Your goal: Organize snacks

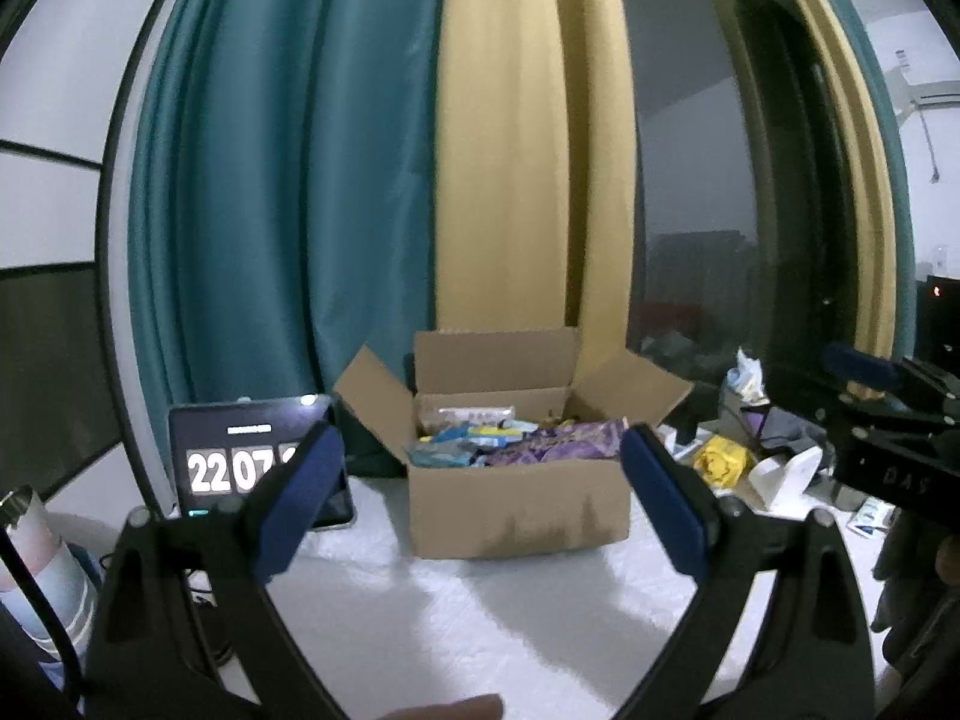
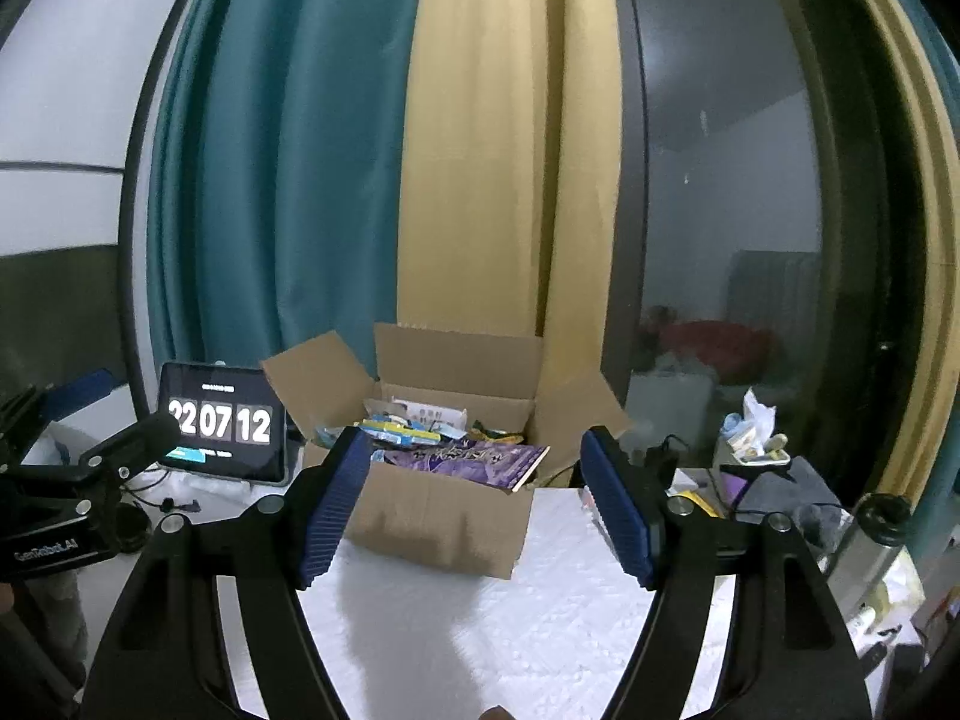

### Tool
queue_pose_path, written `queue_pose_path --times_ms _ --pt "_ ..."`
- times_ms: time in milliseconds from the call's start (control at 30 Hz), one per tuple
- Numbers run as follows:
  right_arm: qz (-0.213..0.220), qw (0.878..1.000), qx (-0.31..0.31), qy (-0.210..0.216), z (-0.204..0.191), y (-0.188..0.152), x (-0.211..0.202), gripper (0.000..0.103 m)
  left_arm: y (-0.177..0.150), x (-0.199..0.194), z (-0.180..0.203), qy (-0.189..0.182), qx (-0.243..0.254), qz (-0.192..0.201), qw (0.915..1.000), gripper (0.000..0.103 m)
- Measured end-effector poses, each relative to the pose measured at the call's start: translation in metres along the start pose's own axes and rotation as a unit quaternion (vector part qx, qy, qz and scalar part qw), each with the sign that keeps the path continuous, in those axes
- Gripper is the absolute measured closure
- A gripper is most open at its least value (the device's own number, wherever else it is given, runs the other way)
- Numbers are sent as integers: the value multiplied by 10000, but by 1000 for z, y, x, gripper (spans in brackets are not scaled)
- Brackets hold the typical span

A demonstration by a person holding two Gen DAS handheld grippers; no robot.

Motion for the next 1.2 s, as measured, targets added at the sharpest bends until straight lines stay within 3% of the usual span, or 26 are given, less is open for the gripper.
queue_pose_path --times_ms 400,1200 --pt "194 9997 6 -117 14 3 -28 24 14 -24 9 -65 10 253 9997 8" --pt "157 9998 -37 -110 17 0 -27 23 17 -23 9 -27 -57 273 9996 8"
Point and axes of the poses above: each gripper's, at about its wrist camera, not at the fingertips, and x roughly the way its jaws point, z to its right, y to its top, the point moved 6 cm from there along x, roughly the way its jaws point, and after that the axes turned 1 degree about -x, right-handed, at the moved point
